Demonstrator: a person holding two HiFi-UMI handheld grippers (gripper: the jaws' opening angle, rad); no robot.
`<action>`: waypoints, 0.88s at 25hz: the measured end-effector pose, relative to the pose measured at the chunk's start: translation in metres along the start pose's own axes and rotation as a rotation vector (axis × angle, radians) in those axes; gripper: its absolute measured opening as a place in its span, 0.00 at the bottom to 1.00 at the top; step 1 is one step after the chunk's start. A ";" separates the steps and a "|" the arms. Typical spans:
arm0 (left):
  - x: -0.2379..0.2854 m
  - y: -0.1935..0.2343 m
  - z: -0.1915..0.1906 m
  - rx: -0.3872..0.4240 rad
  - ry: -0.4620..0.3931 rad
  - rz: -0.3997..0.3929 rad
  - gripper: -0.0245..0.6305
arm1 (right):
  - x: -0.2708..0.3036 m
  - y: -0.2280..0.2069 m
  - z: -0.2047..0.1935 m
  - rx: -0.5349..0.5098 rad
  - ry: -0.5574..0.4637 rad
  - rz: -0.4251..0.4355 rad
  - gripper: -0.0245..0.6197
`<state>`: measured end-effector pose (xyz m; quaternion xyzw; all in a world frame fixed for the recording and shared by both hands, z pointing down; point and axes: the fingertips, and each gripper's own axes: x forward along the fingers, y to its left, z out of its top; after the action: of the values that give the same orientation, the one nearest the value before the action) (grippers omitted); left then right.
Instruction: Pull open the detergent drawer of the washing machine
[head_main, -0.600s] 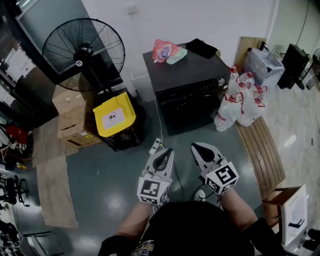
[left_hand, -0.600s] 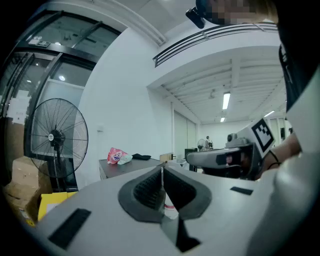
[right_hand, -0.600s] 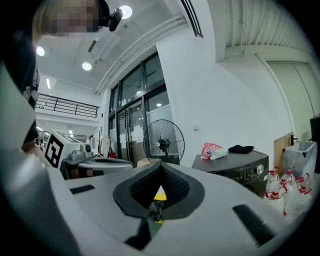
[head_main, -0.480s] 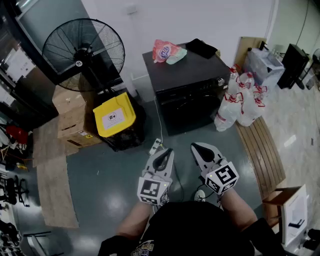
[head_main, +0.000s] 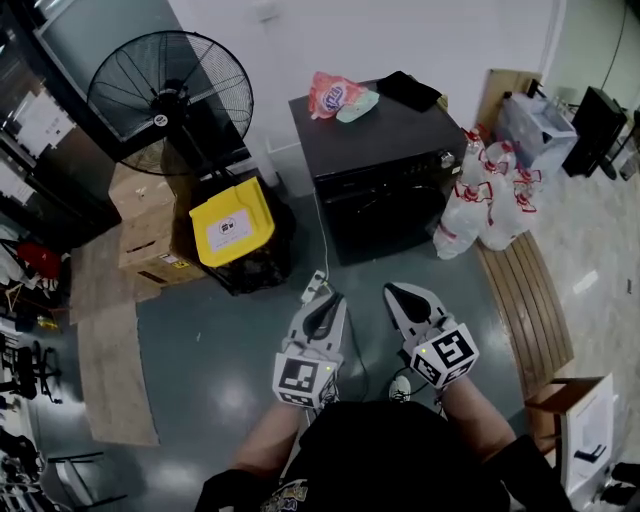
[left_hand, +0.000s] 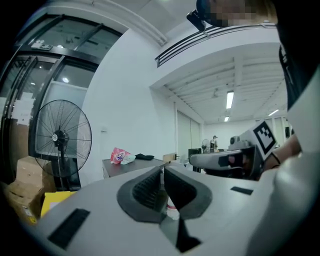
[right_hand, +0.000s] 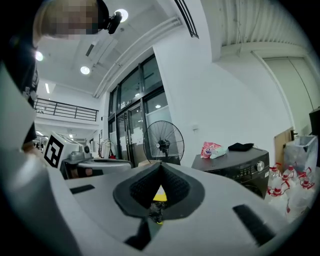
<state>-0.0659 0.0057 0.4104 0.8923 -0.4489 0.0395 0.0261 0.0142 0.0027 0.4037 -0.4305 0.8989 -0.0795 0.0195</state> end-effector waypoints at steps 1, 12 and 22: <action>0.001 -0.002 0.000 -0.002 0.002 0.004 0.06 | -0.001 -0.002 0.000 -0.002 0.001 0.006 0.05; 0.027 -0.031 -0.008 -0.017 0.015 0.045 0.06 | -0.017 -0.036 -0.001 -0.005 0.014 0.058 0.05; 0.040 -0.054 -0.006 -0.027 0.004 0.129 0.06 | -0.034 -0.060 -0.003 -0.003 0.018 0.135 0.05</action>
<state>0.0010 0.0059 0.4198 0.8610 -0.5060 0.0367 0.0364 0.0814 -0.0076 0.4147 -0.3683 0.9261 -0.0804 0.0161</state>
